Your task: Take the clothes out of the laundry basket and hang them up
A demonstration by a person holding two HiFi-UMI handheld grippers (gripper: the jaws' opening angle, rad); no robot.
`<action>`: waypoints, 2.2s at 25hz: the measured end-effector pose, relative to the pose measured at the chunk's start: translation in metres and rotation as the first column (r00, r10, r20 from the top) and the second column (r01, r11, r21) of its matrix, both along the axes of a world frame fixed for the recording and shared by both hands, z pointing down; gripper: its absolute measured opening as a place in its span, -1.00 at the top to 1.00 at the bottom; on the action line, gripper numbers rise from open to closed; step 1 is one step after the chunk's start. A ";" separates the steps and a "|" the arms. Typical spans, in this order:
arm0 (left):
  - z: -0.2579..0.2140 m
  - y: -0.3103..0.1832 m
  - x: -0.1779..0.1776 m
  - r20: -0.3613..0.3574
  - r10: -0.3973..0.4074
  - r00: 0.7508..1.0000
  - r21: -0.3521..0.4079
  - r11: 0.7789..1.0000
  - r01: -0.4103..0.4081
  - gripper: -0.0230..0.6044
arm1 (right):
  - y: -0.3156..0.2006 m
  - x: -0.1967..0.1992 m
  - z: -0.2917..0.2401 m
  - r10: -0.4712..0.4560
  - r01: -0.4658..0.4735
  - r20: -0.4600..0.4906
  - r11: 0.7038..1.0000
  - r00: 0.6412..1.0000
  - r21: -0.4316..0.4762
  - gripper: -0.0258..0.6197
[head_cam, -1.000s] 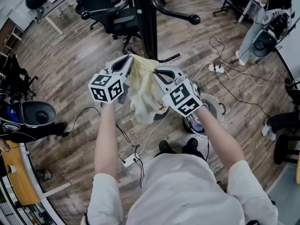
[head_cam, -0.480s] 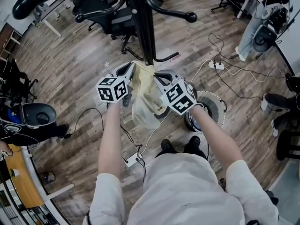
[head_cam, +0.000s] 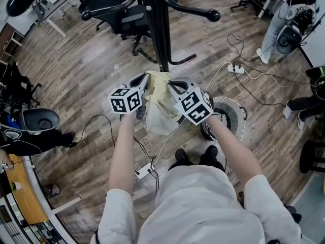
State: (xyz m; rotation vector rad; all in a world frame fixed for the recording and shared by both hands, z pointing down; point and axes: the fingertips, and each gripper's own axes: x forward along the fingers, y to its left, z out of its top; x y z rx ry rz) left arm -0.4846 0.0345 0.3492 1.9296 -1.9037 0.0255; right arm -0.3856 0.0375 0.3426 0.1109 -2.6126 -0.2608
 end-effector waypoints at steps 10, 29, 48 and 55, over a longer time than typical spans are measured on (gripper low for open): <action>0.030 0.000 0.023 -0.016 0.059 0.998 -0.028 0.998 -0.059 0.84 | 0.003 -0.003 0.010 0.016 -0.014 0.022 0.996 1.000 -0.086 0.86; 0.035 0.010 0.030 0.003 0.093 0.996 -0.005 0.996 -0.093 0.83 | 0.005 -0.003 0.010 0.028 -0.024 0.036 0.994 0.999 -0.107 0.82; 0.030 0.053 0.014 0.004 0.018 1.000 -0.013 1.000 -0.018 0.58 | -0.010 0.030 0.005 0.070 -0.066 0.040 0.993 0.997 -0.100 0.70; 0.022 0.083 0.020 0.019 -0.018 1.000 0.009 1.000 0.018 0.58 | -0.003 0.045 0.013 0.090 -0.085 0.042 0.990 0.995 -0.109 0.75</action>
